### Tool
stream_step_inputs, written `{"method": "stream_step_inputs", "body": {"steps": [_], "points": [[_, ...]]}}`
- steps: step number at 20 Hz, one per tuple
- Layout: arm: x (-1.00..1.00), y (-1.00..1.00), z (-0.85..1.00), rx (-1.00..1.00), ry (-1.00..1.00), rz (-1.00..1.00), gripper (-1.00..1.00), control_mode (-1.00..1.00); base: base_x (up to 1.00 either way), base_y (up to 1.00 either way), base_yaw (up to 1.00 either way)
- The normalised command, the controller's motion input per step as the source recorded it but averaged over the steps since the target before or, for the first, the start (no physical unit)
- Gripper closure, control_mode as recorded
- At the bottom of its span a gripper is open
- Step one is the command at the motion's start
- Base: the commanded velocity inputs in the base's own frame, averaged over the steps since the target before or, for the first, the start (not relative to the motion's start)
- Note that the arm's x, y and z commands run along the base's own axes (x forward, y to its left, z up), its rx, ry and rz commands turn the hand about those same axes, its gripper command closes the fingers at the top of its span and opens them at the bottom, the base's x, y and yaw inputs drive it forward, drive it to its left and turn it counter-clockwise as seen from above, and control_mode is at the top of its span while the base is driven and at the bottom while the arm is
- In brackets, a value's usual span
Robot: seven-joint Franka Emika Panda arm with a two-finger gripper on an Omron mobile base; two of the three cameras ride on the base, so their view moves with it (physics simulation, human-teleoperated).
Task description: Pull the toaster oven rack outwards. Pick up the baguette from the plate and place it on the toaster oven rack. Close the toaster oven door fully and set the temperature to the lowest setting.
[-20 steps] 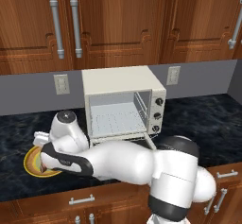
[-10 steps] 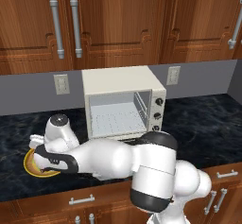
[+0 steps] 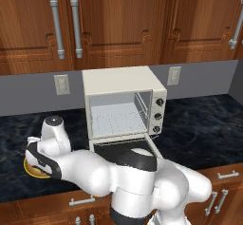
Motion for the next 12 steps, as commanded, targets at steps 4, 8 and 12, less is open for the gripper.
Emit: {"method": "stream_step_inputs", "body": {"steps": [4,8,12], "points": [[0.14,0.13,-0.28,-0.04,0.06,-0.02,-1.0,-1.0,0.0,0.0,0.0],[0.16,0.23,-0.28,-0.05,0.05,-0.02,-1.0,-1.0,0.0,0.0,0.0],[0.13,0.24,-0.28,-0.06,0.04,-0.02,-1.0,-1.0,0.0,0.0,0.0]]}}
